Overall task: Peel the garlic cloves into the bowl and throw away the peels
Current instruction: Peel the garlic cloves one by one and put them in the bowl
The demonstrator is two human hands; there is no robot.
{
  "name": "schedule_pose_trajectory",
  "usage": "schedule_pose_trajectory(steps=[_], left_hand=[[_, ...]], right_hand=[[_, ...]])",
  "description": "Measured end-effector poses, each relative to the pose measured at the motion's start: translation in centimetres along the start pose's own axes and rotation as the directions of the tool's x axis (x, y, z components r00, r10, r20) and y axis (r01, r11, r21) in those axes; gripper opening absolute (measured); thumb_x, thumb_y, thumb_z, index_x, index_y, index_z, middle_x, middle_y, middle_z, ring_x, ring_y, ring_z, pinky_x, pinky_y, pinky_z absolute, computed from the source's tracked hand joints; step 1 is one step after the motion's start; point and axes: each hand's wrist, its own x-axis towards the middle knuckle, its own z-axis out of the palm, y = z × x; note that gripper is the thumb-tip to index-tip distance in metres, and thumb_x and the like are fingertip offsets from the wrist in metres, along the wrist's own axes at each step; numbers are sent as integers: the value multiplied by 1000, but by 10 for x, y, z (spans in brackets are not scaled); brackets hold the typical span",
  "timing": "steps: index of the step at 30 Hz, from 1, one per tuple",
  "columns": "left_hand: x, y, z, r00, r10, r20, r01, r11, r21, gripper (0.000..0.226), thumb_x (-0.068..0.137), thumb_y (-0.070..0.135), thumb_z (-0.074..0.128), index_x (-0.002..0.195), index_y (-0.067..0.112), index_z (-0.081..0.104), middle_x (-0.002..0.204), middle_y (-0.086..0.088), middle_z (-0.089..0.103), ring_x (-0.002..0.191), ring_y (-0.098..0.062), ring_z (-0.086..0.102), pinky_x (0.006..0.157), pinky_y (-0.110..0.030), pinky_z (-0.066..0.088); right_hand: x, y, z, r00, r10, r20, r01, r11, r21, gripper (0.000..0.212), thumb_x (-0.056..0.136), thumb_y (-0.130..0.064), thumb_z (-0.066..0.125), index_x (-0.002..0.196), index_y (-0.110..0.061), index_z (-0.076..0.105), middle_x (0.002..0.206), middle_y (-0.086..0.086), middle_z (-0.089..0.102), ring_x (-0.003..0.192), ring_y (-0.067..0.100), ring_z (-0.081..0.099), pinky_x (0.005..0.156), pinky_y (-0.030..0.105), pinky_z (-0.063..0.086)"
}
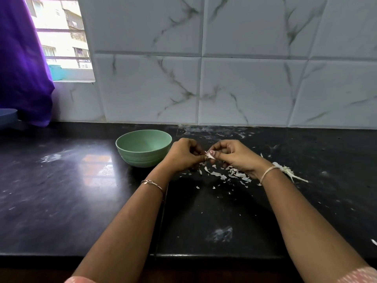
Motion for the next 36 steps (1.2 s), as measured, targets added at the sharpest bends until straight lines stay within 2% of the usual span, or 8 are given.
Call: schedule_pose_trajectory(steps=[4,10,13,17,23,29,33,36], left_hand=[[-4,1,3,1000,11,-19,-10,999,43,15,78,23,80,84,13,71,70,0,69,55,-9,62,54,-14,49],[-6,-3,9,982,21,189,-69,965,252,25,78,39,79,96,24,71,93,4,71,89,-13,64,84,-24,47],[-5,-8,11,988,9,155,-70,916,395,19,82,32,74,99,24,69,98,4,70,98,-19,63,87,-32,51],[-9,-11,10,998,18,61,-45,876,480,11,85,25,67,96,26,67,106,-2,66,101,-26,62,82,-36,52],[-13,-6,11,991,98,89,-124,921,369,21,90,27,63,108,36,69,115,1,49,108,-21,54,94,-38,47],[-20,-5,10,990,74,122,-125,860,494,19,91,37,62,109,36,71,117,0,50,113,-22,53,90,-37,50],[-22,-7,8,995,68,67,-93,834,544,23,94,27,58,114,31,68,123,-1,53,112,-23,56,86,-36,51],[-21,-9,9,998,70,0,-60,860,507,28,94,18,52,117,29,65,123,-2,56,112,-25,58,85,-38,51]], right_hand=[[-3,-2,-2,1000,-20,-16,19,1000,-14,17,82,-11,75,99,-6,71,85,13,72,77,13,61,70,21,49],[-6,-4,-13,994,8,-107,-6,1000,19,17,81,0,74,96,-6,70,87,17,72,81,21,67,73,24,55],[-14,-10,-12,995,72,62,-86,960,268,12,88,1,63,100,0,62,90,16,72,83,24,72,71,23,59],[-21,-6,-5,938,149,314,-231,943,240,17,94,-3,56,111,2,56,103,13,71,104,24,69,82,24,58],[-17,10,-17,976,165,-139,-129,963,238,7,97,-2,52,102,-2,58,112,22,66,94,17,67,79,20,57],[-14,9,-2,985,173,12,-165,915,369,7,100,-4,47,99,-5,54,113,15,66,108,19,65,88,22,55],[-8,9,6,961,197,-193,-197,980,22,13,100,-12,50,89,-16,54,107,11,61,107,24,60,93,33,49],[-20,-4,1,981,156,-113,-108,932,346,9,101,-7,45,96,-8,52,114,14,66,115,24,62,96,30,50]])
